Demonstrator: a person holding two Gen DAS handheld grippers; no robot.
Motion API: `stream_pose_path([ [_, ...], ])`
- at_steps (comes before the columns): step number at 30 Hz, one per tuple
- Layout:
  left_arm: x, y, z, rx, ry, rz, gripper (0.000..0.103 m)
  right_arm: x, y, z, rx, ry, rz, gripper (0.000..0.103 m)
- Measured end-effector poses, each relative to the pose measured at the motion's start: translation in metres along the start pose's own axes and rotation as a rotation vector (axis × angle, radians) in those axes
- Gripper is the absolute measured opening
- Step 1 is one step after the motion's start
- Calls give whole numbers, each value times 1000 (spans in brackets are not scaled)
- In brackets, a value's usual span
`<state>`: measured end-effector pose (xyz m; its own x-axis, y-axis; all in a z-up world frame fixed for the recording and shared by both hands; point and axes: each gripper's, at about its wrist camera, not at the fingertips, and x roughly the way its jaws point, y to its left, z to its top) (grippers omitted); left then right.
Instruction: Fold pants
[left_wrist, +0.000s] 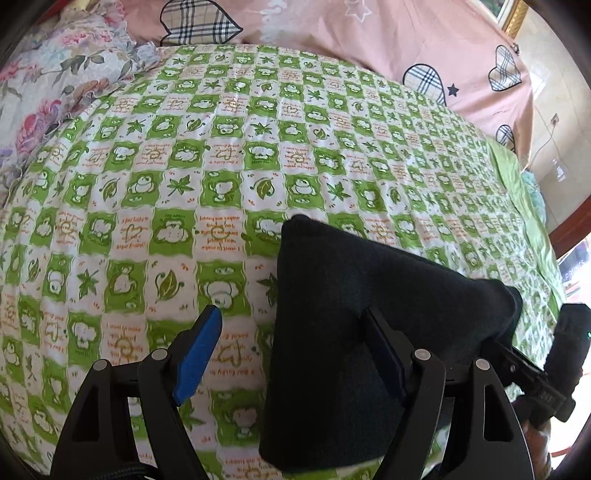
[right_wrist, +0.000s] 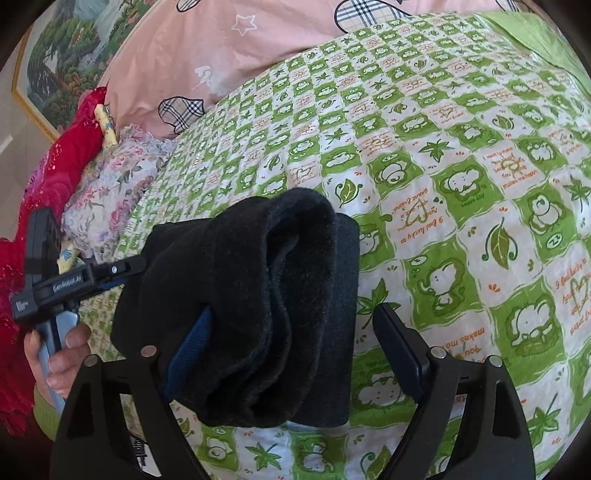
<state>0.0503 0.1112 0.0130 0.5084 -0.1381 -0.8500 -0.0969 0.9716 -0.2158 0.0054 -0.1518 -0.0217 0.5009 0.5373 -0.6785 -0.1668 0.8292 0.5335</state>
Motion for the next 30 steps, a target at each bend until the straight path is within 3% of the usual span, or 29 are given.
stream_pose_path([
  [3,-3,1,-12,10,15,-27,79,-2,-1,-1,21,3,41,87],
  [12,18,7,-23,14,39,-1,79,4,-10,-6,38,15,72,81],
  [15,29,15,-24,-22,56,-49,75,6,-10,-7,39,18,86,79],
  [18,30,17,-24,-35,56,-97,62,7,-10,-9,40,19,99,76],
  [19,28,15,-25,-36,56,-115,46,8,-10,-9,45,21,104,73],
  [25,13,-2,-28,-28,13,-105,35,1,-1,-4,22,2,132,55],
  [30,-10,3,-19,-52,-31,-139,32,-5,10,16,-9,-24,167,49],
])
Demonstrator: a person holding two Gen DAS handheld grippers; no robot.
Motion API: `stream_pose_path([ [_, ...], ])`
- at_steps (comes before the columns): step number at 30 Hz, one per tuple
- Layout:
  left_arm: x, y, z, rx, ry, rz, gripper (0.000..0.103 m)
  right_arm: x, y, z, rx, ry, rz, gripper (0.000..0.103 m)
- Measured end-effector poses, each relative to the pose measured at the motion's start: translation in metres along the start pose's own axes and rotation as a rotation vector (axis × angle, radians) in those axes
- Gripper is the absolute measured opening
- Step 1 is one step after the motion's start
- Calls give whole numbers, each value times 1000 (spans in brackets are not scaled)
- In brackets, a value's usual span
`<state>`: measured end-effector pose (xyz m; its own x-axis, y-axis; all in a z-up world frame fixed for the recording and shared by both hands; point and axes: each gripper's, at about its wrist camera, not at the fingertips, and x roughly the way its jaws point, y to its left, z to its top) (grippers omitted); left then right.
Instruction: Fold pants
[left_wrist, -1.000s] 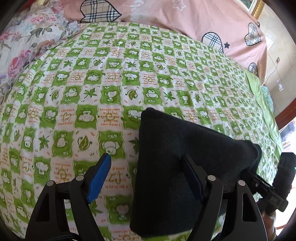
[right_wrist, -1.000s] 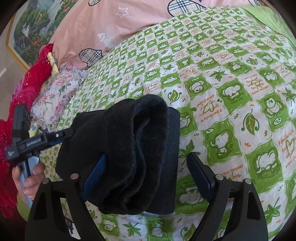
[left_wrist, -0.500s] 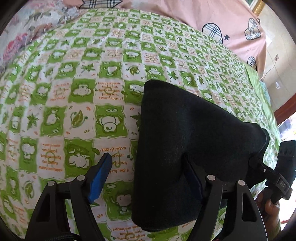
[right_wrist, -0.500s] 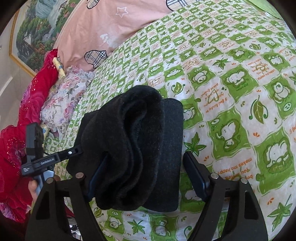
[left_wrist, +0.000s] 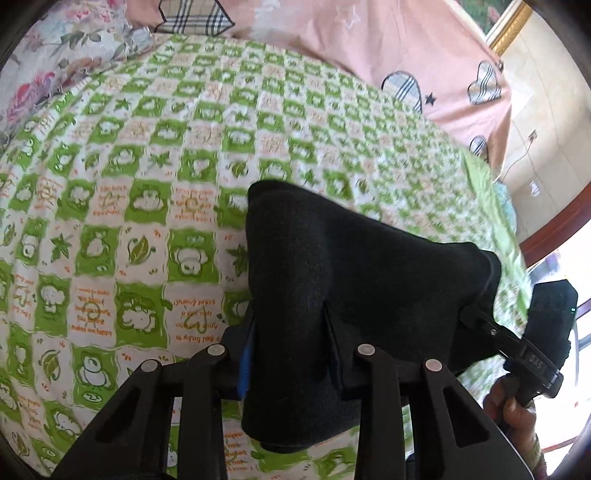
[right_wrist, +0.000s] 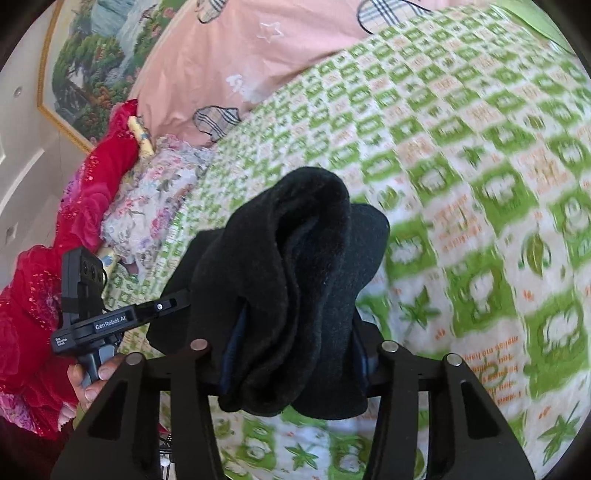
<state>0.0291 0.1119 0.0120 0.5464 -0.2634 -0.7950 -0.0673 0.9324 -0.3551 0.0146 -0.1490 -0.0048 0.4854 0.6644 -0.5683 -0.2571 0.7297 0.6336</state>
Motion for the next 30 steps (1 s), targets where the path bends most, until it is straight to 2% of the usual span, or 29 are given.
stream_pose_path([
  [6,-19,1,26,6,-96,55,31,15,16,40,-56,-29,45,48],
  [10,-17,13,45,-32,-125,78,31,43,24,71,-96,-13,59,48],
  [16,-9,36,62,-84,-147,124,31,82,35,99,-167,29,75,48],
  [24,12,52,54,-102,-108,171,32,114,27,98,-179,98,39,50],
  [27,18,56,52,-109,-92,167,37,117,15,96,-154,103,36,55],
  [30,17,56,52,-106,-93,178,46,117,9,94,-144,107,30,59],
])
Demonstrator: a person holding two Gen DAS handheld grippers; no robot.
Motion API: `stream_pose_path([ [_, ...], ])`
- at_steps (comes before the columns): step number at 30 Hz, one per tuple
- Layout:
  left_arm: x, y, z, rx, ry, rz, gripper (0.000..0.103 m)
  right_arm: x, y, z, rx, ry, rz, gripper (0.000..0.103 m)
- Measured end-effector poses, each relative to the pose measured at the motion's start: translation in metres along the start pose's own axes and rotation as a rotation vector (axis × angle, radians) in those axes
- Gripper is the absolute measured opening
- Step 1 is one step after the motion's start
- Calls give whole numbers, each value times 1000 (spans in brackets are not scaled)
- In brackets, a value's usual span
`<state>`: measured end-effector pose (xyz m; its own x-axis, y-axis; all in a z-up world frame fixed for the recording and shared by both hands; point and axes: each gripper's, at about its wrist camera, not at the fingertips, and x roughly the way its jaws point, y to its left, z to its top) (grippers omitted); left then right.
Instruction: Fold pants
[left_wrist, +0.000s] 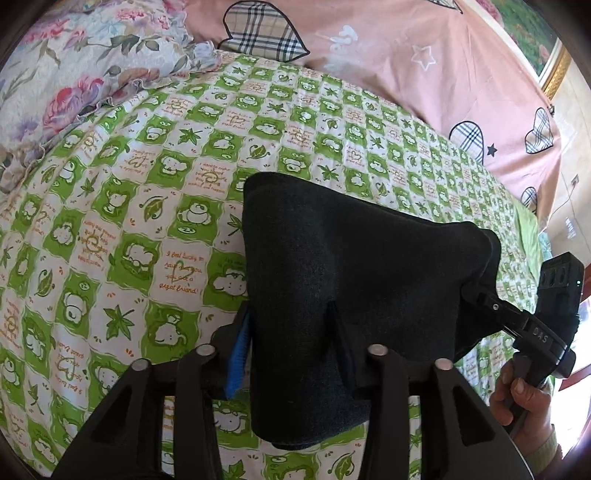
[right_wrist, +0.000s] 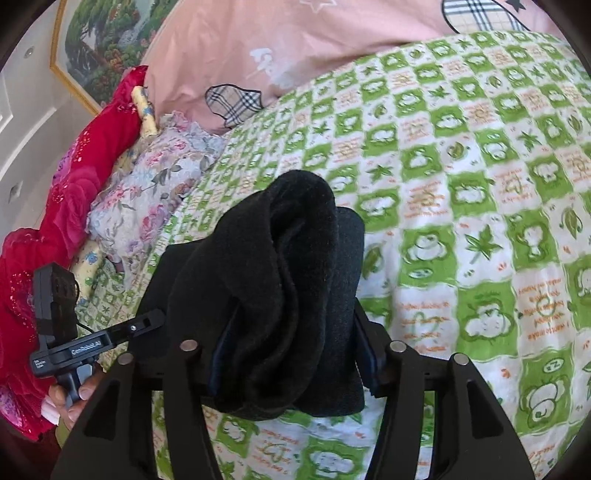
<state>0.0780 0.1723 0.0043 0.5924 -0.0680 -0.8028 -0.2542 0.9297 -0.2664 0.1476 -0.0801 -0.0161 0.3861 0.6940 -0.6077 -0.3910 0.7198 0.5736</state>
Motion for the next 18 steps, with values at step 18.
stream_pose_path([
  [18,-29,-15,-22,75,-41,98,69,-44,6,-13,15,-80,-98,74],
])
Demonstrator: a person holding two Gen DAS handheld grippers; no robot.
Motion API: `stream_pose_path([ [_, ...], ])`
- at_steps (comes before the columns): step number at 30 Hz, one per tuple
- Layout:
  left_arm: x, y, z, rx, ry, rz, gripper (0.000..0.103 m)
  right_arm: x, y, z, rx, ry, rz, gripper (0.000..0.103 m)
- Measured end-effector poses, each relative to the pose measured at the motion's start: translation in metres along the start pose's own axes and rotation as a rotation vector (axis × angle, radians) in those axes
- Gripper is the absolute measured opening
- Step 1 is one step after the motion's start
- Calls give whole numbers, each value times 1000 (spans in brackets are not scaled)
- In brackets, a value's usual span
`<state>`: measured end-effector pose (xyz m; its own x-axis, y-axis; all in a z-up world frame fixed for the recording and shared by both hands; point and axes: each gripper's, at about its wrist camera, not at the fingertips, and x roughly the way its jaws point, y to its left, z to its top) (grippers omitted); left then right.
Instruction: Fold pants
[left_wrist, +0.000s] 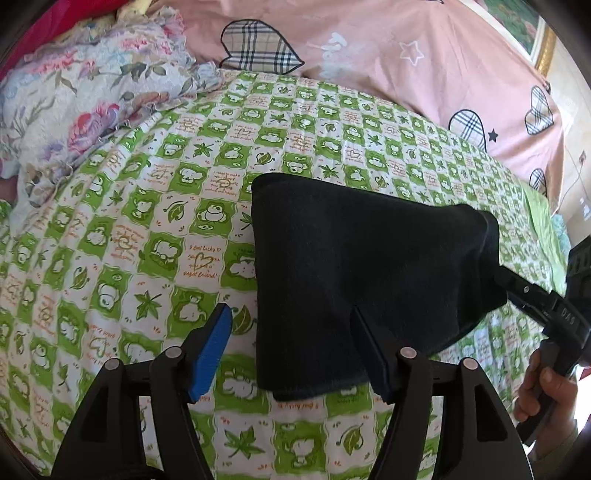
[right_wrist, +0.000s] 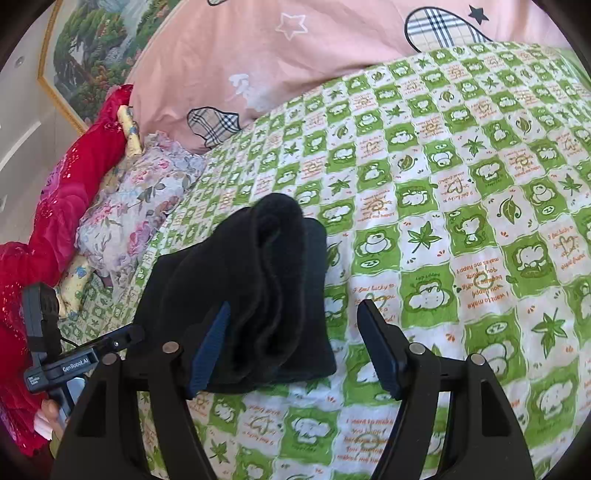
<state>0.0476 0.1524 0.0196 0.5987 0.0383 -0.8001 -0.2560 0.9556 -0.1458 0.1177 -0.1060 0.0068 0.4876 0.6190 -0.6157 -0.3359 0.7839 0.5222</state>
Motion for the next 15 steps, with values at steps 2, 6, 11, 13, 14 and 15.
stream_pose_path([
  [2,-4,-3,-4,13,-6,8,70,-3,6,-2,-23,-2,-8,78],
  [6,-9,-6,-11,14,-8,13,71,-6,17,-8,-67,9,-18,79],
  [11,-14,-10,-18,20,-14,31,72,-9,34,-18,-136,18,-42,79],
  [13,-17,-12,-22,28,-20,43,72,-10,39,-22,-154,19,-46,79],
  [14,-18,-13,-23,32,-21,46,73,-10,40,-23,-159,20,-47,79],
  [15,-19,-14,-24,34,-23,49,73,-11,42,-25,-167,20,-50,80],
])
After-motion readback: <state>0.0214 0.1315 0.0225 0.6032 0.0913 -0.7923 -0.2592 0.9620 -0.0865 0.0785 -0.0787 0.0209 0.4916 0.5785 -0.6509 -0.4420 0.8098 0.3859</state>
